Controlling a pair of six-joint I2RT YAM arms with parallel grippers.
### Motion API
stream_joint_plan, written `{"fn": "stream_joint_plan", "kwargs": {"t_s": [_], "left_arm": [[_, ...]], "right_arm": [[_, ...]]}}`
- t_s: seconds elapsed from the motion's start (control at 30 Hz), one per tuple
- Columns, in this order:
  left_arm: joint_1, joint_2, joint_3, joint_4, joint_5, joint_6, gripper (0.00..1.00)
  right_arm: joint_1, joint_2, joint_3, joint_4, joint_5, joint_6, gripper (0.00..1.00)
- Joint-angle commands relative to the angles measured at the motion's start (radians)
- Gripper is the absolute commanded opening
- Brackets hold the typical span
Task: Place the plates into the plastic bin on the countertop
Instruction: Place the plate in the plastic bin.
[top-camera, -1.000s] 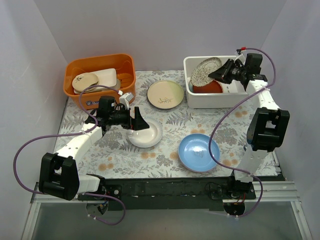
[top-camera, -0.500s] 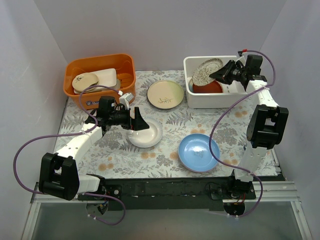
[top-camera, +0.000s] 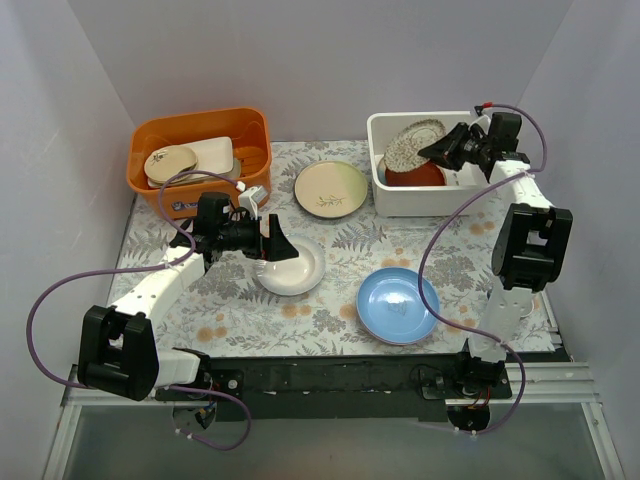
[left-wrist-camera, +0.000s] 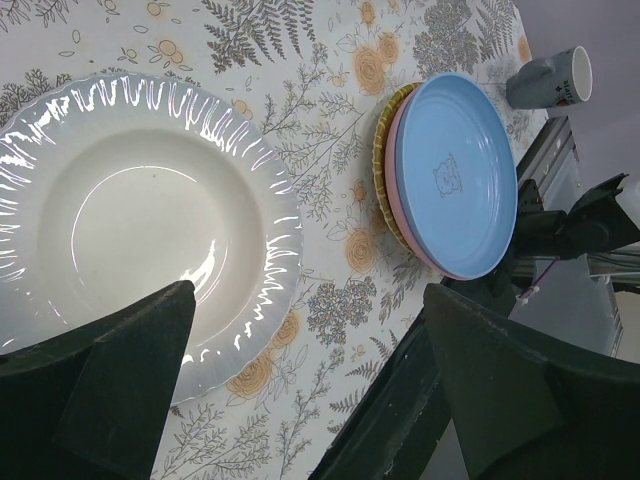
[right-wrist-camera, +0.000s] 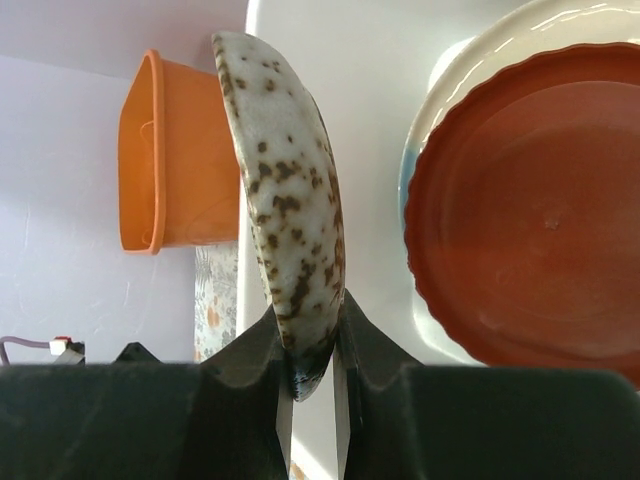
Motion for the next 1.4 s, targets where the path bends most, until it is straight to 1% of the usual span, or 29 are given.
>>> {"fn": "stream_joint_plan", "kwargs": {"t_s": [0.0, 0.2, 0.4, 0.5, 0.7, 1.2, 1.23, 1.3, 1.33, 1.37], "left_arm": [[-0.002, -0.028, 0.021, 0.0, -0.007, 0.016, 0.98], [-0.002, -0.025, 0.021, -0.002, -0.007, 0.016, 0.98], [-0.002, -0.025, 0.021, -0.002, -0.007, 0.016, 0.98], [-0.003, -0.025, 0.023, -0.002, -0.007, 0.014, 0.98], [-0.002, -0.022, 0.021, -0.002, -0.007, 0.016, 0.98], [-0.002, -0.022, 0.02, -0.003, -0.01, 0.017, 0.98], [-0.003, -0.022, 0.021, -0.003, -0.01, 0.017, 0.98], [-0.002, -0.023, 0.02, -0.005, -0.011, 0.017, 0.98], [-0.002, -0.023, 0.02, -0.006, -0.011, 0.017, 0.98], [-0.003, -0.023, 0.02, -0.005, -0.011, 0.019, 0.98]], "right_arm": [[-0.007, 0.036, 0.083, 0.1, -0.023, 0.041, 0.01], [-0.007, 0.094, 0.113, 0.108, -0.02, 0.056, 0.01], [-0.007, 0.122, 0.081, 0.114, -0.017, 0.055, 0.01], [-0.005, 0.134, 0.064, 0.146, -0.017, 0.055, 0.01], [-0.008, 0.169, 0.07, 0.151, -0.015, 0.056, 0.01], [-0.008, 0.222, 0.058, 0.125, -0.021, 0.013, 0.01], [-0.01, 0.223, 0.059, 0.094, -0.02, 0.009, 0.01], [-0.011, 0.225, 0.05, 0.091, -0.015, 0.006, 0.01], [-0.011, 0.222, 0.044, 0.092, -0.009, 0.004, 0.02], [-0.011, 0.217, 0.032, 0.094, -0.004, 0.004, 0.05]]}}
